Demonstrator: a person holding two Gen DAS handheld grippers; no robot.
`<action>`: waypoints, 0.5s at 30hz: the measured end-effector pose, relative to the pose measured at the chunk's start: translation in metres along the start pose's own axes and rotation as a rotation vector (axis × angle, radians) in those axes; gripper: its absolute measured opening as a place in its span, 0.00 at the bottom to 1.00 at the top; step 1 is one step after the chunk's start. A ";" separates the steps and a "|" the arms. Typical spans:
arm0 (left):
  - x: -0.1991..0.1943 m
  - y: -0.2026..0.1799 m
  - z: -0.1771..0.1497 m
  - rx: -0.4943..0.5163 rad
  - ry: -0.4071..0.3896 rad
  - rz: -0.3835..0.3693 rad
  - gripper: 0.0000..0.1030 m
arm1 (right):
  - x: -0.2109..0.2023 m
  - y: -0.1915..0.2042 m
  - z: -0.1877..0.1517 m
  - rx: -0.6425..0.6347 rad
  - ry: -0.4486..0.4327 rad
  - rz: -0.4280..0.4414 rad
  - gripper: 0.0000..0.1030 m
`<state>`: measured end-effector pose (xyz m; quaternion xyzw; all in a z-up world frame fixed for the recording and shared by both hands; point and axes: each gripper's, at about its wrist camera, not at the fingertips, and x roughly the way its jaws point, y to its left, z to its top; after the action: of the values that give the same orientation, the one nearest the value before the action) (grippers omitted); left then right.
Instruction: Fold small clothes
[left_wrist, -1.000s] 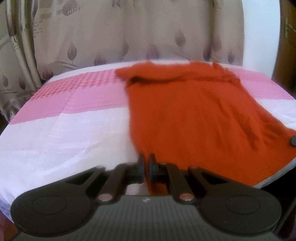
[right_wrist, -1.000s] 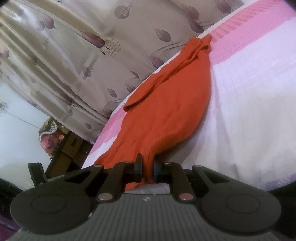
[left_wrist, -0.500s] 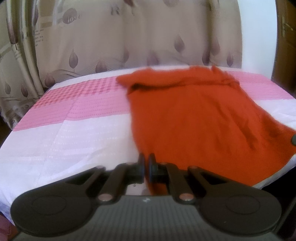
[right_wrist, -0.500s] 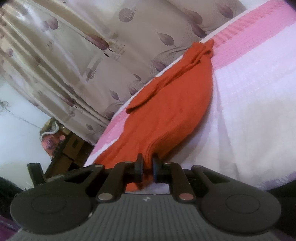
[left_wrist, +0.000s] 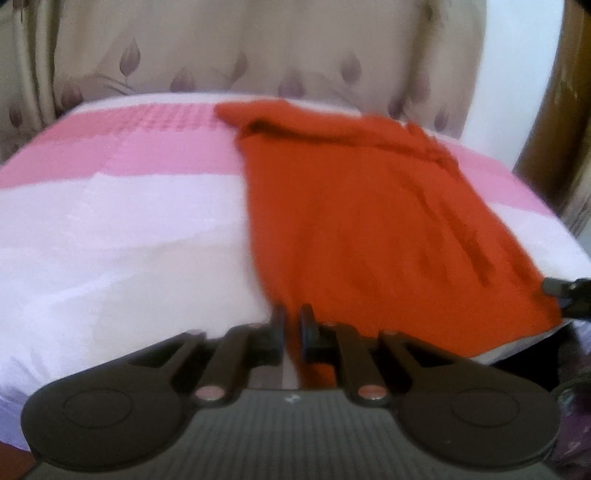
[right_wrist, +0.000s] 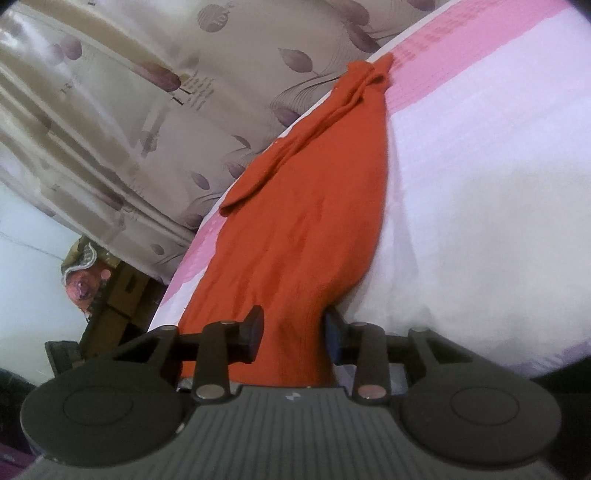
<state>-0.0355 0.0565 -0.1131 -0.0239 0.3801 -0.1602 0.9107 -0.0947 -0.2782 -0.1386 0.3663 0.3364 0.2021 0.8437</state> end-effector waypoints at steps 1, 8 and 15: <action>0.002 0.001 0.000 -0.008 -0.004 -0.008 0.08 | 0.003 0.003 0.000 -0.016 0.008 0.003 0.36; 0.005 -0.005 0.004 -0.002 -0.034 0.012 0.04 | 0.014 0.006 -0.001 0.004 0.012 0.071 0.15; -0.013 0.002 0.002 -0.039 -0.089 -0.005 0.04 | -0.009 0.022 0.005 -0.032 -0.032 0.095 0.15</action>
<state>-0.0427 0.0625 -0.1030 -0.0496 0.3421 -0.1541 0.9256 -0.0992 -0.2712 -0.1160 0.3715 0.3018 0.2414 0.8442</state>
